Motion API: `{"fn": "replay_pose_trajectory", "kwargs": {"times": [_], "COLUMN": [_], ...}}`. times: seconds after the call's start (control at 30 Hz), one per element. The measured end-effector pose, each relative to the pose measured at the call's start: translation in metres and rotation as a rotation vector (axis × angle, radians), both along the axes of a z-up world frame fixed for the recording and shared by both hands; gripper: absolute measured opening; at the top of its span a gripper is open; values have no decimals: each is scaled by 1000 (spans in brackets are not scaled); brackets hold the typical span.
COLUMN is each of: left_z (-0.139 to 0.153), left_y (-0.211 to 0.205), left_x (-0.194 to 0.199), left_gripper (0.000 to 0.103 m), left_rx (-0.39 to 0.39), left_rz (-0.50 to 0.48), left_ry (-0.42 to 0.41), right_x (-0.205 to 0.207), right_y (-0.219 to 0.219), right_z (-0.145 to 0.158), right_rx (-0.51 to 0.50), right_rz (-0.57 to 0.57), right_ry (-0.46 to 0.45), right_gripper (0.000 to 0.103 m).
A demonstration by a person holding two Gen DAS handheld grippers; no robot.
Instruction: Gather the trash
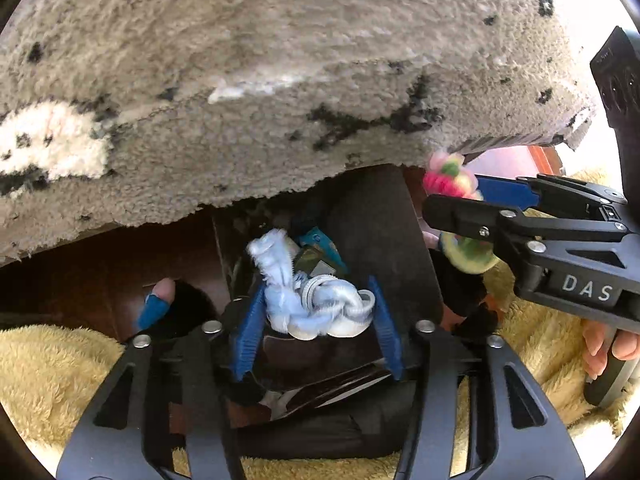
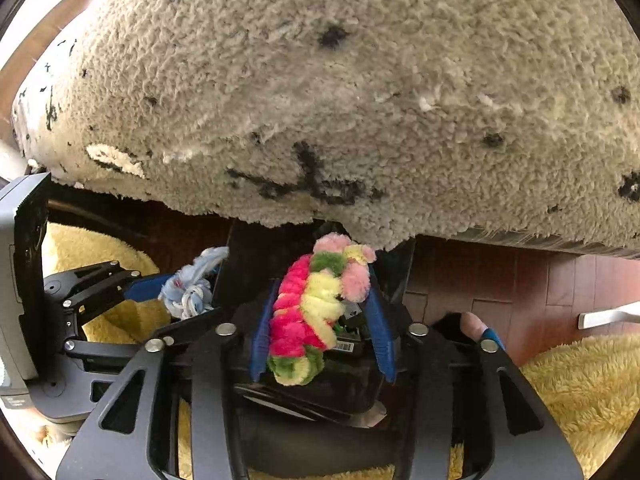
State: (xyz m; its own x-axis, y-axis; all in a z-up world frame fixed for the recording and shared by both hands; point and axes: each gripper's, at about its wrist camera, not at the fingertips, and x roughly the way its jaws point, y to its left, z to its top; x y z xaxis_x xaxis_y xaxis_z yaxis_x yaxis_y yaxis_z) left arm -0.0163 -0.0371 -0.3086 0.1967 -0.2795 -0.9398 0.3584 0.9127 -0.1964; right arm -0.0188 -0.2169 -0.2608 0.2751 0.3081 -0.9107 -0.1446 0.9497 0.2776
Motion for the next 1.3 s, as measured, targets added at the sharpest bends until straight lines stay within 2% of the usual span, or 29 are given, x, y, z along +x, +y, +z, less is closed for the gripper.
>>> {"fn": "replay_pose_trajectory", "kwargs": {"times": [0.03,0.1,0.13,0.2,0.27,0.33,0.5,0.63,0.7,0.9,1.07,1.3], "left_z": [2,3,3,4,11,14,25,53,79,182,235,281], "left_y": [0,1,2,7,11,18,33,30,29,33,36,35], "left_x": [0,-1,0,2,5,8,7,5,3,-22,-46,-70], "left_gripper": [58,74,76,87,93,95,95,95,95,95,95,95], "left_rx": [6,14,17,21,26,25,32,64,72,26,-55,-24], "left_rz": [3,8,11,21,35,51,92,108,117,152,175,245], "left_ry": [-5,-13,-17,-22,-26,-28,-51,-144,-220,-513,-604,-763], "right_x": [2,3,3,2,1,1,-4,-11,-15,-40,-67,-98], "right_y": [-1,-4,-6,-11,-16,-20,-38,-44,-49,-52,-47,-46], "right_z": [1,1,2,4,7,9,25,56,83,177,236,288], "right_rx": [-2,-5,-6,-13,-24,-28,-37,-45,-68,-129,-175,-221], "right_rz": [-6,-22,-28,-40,-53,-66,-107,-127,-141,-172,-155,-254], "right_ry": [-1,-5,-6,-12,-20,-24,-62,-154,-231,-513,-675,-834], "right_gripper": [56,64,68,79,92,100,99,99,99,99,99,99]}}
